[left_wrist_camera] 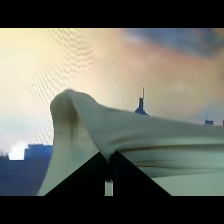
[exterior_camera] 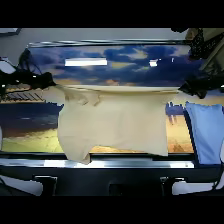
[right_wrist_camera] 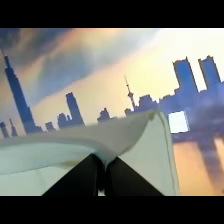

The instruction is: Fold the clothes and pants, and hang the long-sleeved shirts on hangers.

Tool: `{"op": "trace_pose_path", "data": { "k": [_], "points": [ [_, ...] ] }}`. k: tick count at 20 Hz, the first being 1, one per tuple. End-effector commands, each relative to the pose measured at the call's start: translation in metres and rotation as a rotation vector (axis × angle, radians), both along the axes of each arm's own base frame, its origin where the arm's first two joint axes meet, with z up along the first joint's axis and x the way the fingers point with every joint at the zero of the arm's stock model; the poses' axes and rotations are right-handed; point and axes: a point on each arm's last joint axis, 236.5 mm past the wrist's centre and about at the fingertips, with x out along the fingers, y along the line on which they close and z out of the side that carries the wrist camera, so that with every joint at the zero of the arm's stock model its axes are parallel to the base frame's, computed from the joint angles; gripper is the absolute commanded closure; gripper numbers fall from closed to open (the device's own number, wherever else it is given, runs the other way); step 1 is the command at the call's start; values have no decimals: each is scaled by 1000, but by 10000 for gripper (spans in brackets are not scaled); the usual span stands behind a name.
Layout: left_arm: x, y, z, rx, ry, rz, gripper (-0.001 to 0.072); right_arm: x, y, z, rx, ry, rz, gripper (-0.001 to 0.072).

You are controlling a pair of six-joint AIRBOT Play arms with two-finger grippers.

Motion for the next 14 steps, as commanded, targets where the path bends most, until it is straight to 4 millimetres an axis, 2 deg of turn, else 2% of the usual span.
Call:
{"op": "trace_pose_path", "data": {
  "k": [1, 3, 5, 8, 14],
  "points": [
    [30, -17, -59, 5, 27, -50, 693, 35, 16, -58, 5, -19, 20, 685],
    [30, -13, -63, 16, 31, -59, 693, 40, 20, -63, -18, -28, 28, 685],
    [17, -4, -69, 50, 81, -97, 693, 31, 23, -66, -7, 12, 38, 685],
    [-10, 9, -78, 70, 185, -143, 693, -1, 26, -77, -11, 144, 98, 685],
    [-56, 4, -80, 15, 374, -184, 693, -63, 40, -80, 42, 382, 214, 685]
  ]
}}
